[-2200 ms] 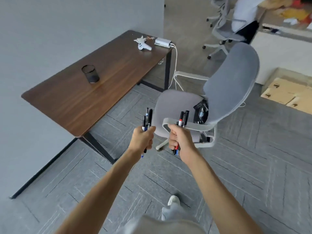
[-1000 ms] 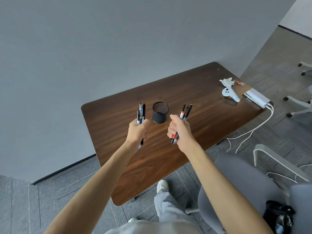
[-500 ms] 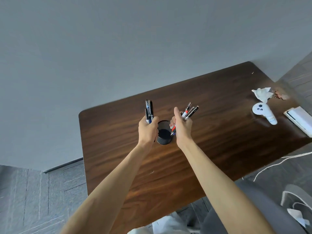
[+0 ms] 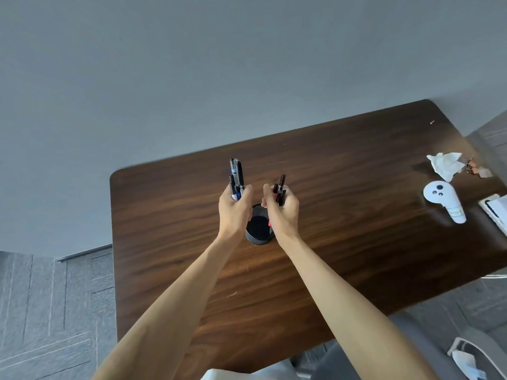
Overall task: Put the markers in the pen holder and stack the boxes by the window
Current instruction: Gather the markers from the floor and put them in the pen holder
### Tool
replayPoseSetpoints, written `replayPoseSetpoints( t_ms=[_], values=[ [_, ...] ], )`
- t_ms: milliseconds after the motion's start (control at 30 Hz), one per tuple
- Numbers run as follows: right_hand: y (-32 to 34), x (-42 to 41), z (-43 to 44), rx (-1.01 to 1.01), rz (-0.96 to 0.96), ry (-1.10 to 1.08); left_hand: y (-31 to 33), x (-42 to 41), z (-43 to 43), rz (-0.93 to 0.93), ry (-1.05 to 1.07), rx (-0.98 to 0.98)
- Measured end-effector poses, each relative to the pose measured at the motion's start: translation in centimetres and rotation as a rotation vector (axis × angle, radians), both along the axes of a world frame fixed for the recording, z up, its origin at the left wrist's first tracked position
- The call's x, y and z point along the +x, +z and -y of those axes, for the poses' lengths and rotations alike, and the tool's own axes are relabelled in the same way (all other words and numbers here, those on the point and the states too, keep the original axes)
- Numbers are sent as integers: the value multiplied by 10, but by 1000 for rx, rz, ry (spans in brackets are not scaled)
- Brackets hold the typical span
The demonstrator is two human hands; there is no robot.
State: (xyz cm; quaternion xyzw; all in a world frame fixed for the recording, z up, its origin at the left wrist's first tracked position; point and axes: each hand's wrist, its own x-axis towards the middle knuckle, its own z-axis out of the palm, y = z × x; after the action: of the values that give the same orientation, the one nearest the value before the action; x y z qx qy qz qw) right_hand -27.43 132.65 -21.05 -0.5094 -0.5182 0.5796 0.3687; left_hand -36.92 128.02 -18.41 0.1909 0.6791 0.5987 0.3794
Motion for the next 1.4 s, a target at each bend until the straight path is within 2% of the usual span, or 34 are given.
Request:
replayPoseSetpoints(
  t_ms=[300,733,1200,1400],
  values=[
    [1,8,-5,-5,-3,-6,-4,0,-6,-49,-42,12],
    [1,37,-9,1,31,-173,-25,12,-7,-106,-214,27],
    [3,60,9,26,37,-266,-27,28,-10,-173,-192,-46],
    [2,58,17,-1,30,-286,-28,22,0,-127,-148,-54]
  ],
)
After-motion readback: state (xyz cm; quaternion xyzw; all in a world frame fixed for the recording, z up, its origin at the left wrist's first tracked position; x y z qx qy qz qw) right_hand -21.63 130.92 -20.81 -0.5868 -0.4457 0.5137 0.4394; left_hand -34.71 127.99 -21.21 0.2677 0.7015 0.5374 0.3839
